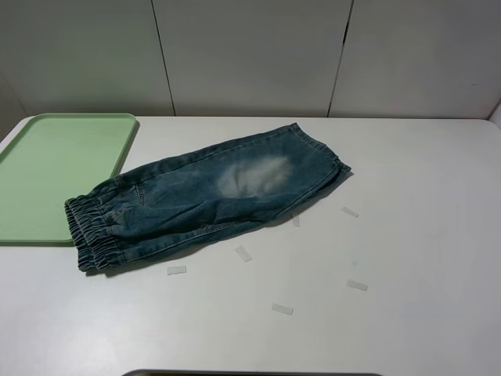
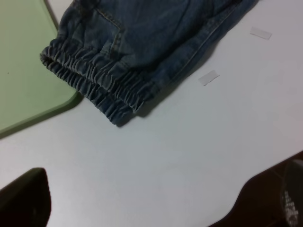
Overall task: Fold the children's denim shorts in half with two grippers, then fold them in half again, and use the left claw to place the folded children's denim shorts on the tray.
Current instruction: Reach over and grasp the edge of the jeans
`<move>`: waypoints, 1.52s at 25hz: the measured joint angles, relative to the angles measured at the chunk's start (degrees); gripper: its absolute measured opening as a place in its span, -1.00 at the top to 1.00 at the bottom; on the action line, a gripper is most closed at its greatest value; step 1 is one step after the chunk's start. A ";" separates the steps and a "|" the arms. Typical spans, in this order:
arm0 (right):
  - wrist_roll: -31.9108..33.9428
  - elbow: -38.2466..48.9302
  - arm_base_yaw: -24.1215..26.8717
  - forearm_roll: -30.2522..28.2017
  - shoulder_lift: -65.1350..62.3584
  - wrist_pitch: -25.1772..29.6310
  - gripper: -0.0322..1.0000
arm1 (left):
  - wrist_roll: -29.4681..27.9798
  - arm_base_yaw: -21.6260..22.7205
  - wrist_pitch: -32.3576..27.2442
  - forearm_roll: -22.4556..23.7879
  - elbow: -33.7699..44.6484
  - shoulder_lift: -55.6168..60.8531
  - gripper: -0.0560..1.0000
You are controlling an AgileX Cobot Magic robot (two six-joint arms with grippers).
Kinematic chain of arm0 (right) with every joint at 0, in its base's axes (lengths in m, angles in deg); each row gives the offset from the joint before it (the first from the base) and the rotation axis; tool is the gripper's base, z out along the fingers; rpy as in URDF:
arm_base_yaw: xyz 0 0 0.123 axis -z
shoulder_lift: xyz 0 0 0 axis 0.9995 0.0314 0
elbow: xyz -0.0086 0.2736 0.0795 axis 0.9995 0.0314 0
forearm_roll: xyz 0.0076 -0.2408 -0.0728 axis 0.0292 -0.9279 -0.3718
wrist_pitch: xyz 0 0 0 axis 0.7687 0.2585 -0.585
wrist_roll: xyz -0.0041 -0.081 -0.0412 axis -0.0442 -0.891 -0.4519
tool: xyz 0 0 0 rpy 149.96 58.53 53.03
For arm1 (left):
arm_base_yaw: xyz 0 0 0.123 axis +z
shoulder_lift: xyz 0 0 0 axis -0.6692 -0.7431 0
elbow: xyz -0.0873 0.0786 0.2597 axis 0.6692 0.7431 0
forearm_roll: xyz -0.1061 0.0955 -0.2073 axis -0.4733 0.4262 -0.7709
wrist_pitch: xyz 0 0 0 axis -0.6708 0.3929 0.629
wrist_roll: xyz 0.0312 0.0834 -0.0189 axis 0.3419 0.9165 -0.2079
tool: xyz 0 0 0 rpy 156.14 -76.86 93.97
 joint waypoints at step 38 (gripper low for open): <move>13.75 9.75 0.00 7.90 9.80 38.57 -0.41 | 0.00 8.99 -0.02 0.00 0.00 7.77 -0.94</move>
